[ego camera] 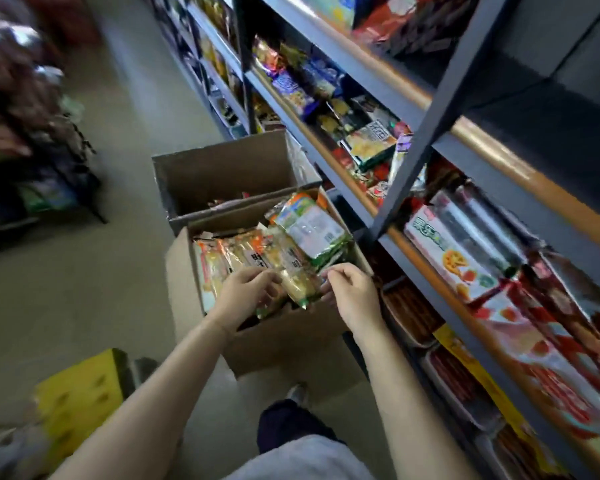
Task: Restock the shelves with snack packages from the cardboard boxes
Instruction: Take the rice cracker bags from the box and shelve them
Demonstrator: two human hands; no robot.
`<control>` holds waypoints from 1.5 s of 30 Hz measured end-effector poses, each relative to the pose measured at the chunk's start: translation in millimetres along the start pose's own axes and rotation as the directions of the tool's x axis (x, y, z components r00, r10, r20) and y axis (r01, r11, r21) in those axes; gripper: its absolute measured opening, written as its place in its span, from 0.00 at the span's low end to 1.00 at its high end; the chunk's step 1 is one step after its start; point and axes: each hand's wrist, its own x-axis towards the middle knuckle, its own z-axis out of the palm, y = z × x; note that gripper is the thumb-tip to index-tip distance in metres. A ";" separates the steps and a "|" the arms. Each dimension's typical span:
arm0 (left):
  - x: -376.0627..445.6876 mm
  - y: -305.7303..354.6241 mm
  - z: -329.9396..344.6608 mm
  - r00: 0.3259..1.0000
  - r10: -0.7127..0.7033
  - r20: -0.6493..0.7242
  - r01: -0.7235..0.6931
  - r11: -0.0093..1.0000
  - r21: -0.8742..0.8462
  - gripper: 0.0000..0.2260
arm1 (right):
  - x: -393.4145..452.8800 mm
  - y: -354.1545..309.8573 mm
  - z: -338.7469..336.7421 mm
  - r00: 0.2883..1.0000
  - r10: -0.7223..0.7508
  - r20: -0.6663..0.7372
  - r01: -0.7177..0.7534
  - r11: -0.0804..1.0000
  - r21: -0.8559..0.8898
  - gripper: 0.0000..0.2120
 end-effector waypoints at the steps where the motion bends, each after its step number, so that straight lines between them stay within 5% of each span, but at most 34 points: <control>1: 19.6 7.0 -14.5 1.000 -0.005 -0.023 0.006 0.999 0.033 0.12 | 23.2 -11.2 15.4 0.999 0.005 0.032 -0.004 1.000 -0.013 0.10; 9: 154.9 40.6 -117.4 0.986 0.015 -0.168 0.007 0.991 0.131 0.10 | 165.3 -87.8 111.0 0.981 0.028 0.190 -0.019 0.999 -0.051 0.09; 13: 234.4 37.6 -152.2 0.981 0.071 -0.180 -0.033 0.977 0.210 0.06 | 245.9 -97.1 155.0 0.983 0.143 0.119 -0.142 0.990 -0.015 0.09; 16: 307.2 28.9 -172.4 0.976 0.174 -0.135 -0.107 0.911 0.399 0.07 | 303.1 -94.8 193.0 0.959 0.277 0.059 -0.283 0.945 0.165 0.09; 19: 383.8 23.0 -195.3 0.966 0.258 -0.034 -0.199 0.818 0.539 0.30 | 359.4 -92.1 239.9 0.878 0.479 -0.006 -0.421 0.778 0.465 0.05; 23: 477.8 15.9 -212.0 0.877 0.481 -0.009 -0.324 0.604 0.728 0.46 | 421.0 -83.5 287.8 0.724 0.689 0.022 -0.576 0.587 0.570 0.28; 27: 535.7 -11.2 -218.0 0.898 0.440 0.023 -0.258 0.481 0.838 0.49 | 475.2 -12.1 314.7 0.575 0.815 -0.069 -0.711 0.539 0.452 0.33; 30: 538.7 -30.5 -216.7 0.878 0.475 0.062 -0.292 0.429 0.855 0.47 | 506.6 81.4 321.1 0.510 0.847 -0.152 -0.784 0.530 0.322 0.25; 36: 542.0 -35.8 -219.7 0.868 0.491 0.065 -0.306 0.428 0.851 0.45 | 493.1 32.0 342.9 0.471 0.879 -0.071 -0.811 0.463 0.357 0.18; 42: 536.3 -23.4 -225.9 0.882 0.469 0.055 -0.330 0.530 0.781 0.37 | 466.7 -25.2 330.1 0.581 0.809 -0.086 -0.581 0.487 0.652 0.14; 45: 518.8 -1.0 -225.2 0.893 0.449 -0.024 -0.328 0.688 0.647 0.32 | 423.5 -77.9 312.9 0.789 0.586 -0.185 -0.480 0.776 0.409 0.09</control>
